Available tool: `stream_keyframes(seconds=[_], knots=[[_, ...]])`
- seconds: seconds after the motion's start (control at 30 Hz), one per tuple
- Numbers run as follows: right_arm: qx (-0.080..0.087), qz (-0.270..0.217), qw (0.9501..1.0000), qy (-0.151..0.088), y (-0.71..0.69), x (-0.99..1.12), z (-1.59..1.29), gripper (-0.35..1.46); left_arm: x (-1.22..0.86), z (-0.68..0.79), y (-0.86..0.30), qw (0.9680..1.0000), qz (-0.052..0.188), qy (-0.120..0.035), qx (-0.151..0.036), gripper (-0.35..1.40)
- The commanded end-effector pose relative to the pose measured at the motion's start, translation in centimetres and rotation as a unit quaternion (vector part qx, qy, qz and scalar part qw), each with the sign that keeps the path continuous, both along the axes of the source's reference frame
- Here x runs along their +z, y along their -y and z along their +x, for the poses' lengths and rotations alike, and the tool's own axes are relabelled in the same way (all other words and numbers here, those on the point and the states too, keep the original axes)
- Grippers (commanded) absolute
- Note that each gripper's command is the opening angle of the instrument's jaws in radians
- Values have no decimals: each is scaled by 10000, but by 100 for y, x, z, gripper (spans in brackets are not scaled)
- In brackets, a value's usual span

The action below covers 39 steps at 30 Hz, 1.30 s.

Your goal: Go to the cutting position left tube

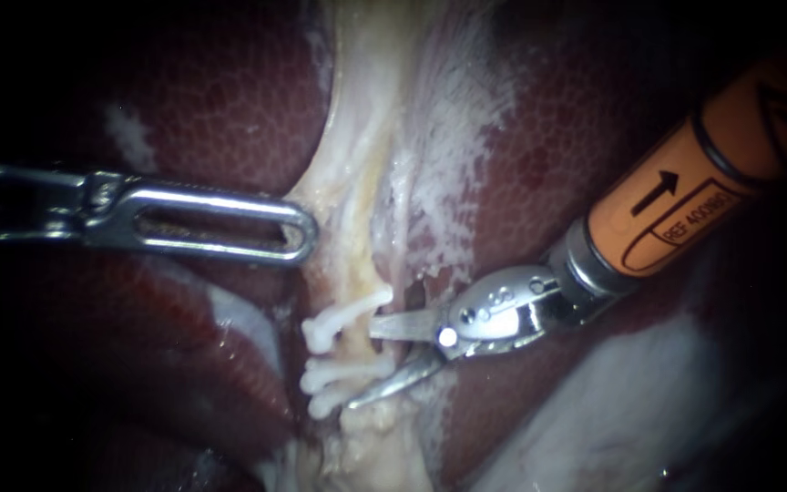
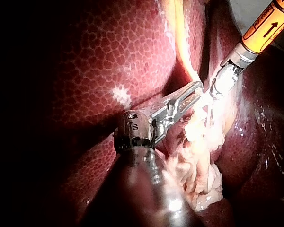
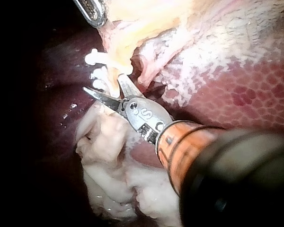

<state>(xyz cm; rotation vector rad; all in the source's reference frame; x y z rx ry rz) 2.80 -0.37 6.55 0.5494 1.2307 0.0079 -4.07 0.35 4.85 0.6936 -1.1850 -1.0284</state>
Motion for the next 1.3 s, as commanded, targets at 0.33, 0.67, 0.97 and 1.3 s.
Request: stream_keyframes(seconds=[0.33, 0.67, 0.97, 1.3], knots=[[-22, 299, 9995, -34, -1, -3, 13, 135, 1, -1, 1, 10000, -2, -4, -2, -35], [96, 737, 9972, 45, -3, -4, 19, 126, 2, -2, 1, 10000, -5, -6, -4, -35], [226, 1147, 9930, 149, -4, -4, 19, 119, 3, -3, 2, 10000, -8, -8, -4, -35], [296, 1438, 9888, 262, -4, -4, 19, 104, 3, -3, 2, 10000, -8, -8, -5, -35]])
